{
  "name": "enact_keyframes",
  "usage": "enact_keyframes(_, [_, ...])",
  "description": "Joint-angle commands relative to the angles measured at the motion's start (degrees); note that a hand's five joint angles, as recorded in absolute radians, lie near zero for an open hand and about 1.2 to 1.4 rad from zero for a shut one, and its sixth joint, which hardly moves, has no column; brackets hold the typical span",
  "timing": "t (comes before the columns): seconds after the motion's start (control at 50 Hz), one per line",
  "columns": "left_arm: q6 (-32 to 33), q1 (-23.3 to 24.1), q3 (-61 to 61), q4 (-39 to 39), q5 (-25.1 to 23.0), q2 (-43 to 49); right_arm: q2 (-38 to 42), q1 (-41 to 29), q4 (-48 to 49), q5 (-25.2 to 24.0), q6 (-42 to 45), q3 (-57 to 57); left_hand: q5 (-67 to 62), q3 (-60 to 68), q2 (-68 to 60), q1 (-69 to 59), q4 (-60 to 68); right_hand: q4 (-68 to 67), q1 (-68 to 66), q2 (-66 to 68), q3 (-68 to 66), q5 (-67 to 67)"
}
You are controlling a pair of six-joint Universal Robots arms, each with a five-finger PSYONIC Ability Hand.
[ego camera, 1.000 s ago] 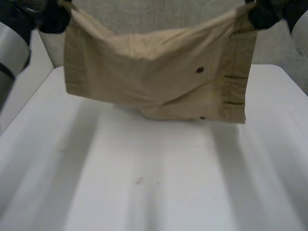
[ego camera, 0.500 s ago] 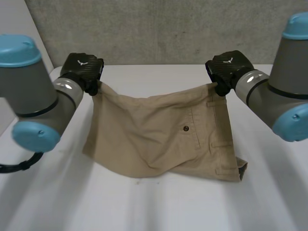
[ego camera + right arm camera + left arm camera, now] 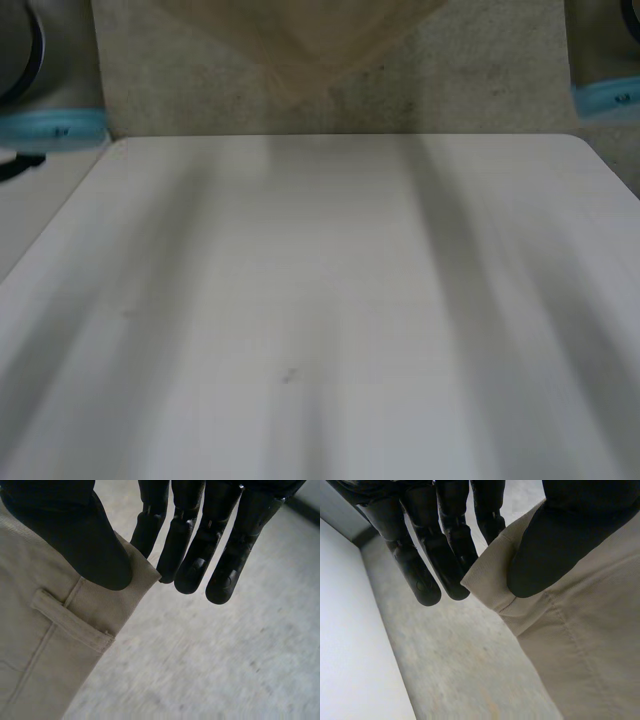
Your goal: Fold the shorts.
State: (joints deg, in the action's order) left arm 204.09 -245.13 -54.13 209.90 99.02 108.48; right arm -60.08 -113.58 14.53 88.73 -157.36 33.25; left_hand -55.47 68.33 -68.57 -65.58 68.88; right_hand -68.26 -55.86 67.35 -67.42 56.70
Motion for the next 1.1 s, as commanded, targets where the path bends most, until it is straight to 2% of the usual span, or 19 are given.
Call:
enact_keyframes(0.02, [-2.3, 0.1, -19.9, -1.5, -0.1, -6.0, -2.6, 0.3, -5.6, -2.9, 0.1, 15.3, -14.5, 11.7, -11.4, -14.4, 11.1, -11.7, -24.1, 12.6, -12.6, 13.3])
enact_keyframes(0.1, [-4.1, 0.1, -30.1, -4.1, -0.1, -5.8, -1.0, 0.4, -6.0, -6.6, 0.5, 27.7, -14.5, 11.7, -11.4, -14.4, 11.1, -11.7, -24.1, 12.6, -12.6, 13.3])
enact_keyframes(0.18, [-6.5, 0.3, -37.7, -8.2, 0.1, -5.0, 3.5, 0.5, -6.7, -7.5, 0.8, 35.5, -14.5, 11.7, -11.4, -14.4, 11.1, -11.7, -24.1, 12.6, -12.6, 13.3])
enact_keyframes(0.3, [-7.7, 1.5, -44.3, -14.6, 0.2, 0.7, 5.3, 0.5, -11.6, -7.9, 2.7, 41.3, -14.5, 11.7, -11.4, -14.4, 11.1, -11.7, -24.1, 12.6, -12.6, 13.3])
enact_keyframes(0.4, [-7.0, 2.2, -46.3, -17.4, 0.2, 0.5, 4.6, 0.6, -17.5, -8.3, 4.3, 43.6, -14.5, 11.7, -11.4, -14.4, 11.1, -11.7, -24.1, 12.6, -12.6, 13.3])
enact_keyframes(0.56, [-6.8, 1.8, -49.2, -24.8, 0.0, -3.9, 0.8, 2.9, -23.8, -11.7, 6.8, 47.8, -14.5, 11.7, -11.4, -14.4, 11.1, -11.7, -24.1, 12.6, -12.6, 13.3])
enact_keyframes(0.64, [-6.7, 2.2, -50.3, -30.6, -0.1, -5.9, -3.7, 4.0, -26.9, -12.9, 9.2, 50.5, -14.5, 11.7, -11.4, -14.4, 11.1, -11.7, -24.1, 12.6, -12.6, 13.3])
enact_keyframes(0.76, [-4.2, 2.9, -54.8, -39.6, -0.5, -11.0, -8.5, 5.2, -37.2, -12.7, 17.8, 54.8, -14.5, 11.7, -11.4, -14.4, 11.1, -11.7, -24.1, 12.6, -12.6, 13.3])
enact_keyframes(0.88, [1.2, 4.7, -60.6, -40.3, -0.5, -17.7, -14.3, 8.4, -43.1, -12.7, 26.7, 62.2, -14.5, 11.7, -11.4, -14.4, 11.1, -11.7, -24.1, 12.6, -12.6, 13.3])
enact_keyframes(1.06, [1.7, 7.5, -63.9, -40.3, -0.4, -21.9, -17.1, 9.5, -41.6, -13.2, 27.9, 69.6, -14.5, 11.7, -11.4, -14.4, 11.1, -11.7, -24.1, 12.6, -12.6, 13.3])
enact_keyframes(1.08, [1.8, 7.9, -64.0, -40.1, -0.3, -21.9, -17.2, 9.7, -41.3, -13.3, 27.9, 70.1, -6.7, 3.9, -3.6, -6.6, 3.3, -11.7, -24.1, 12.6, -12.6, 13.3])
enact_keyframes(1.1, [2.0, 8.5, -63.9, -39.7, -0.3, -21.9, -17.5, 10.1, -39.9, -13.3, 27.9, 71.1, 18.2, -21.0, 21.3, 18.3, -21.6, -11.7, -24.1, 12.6, -12.6, 13.3])
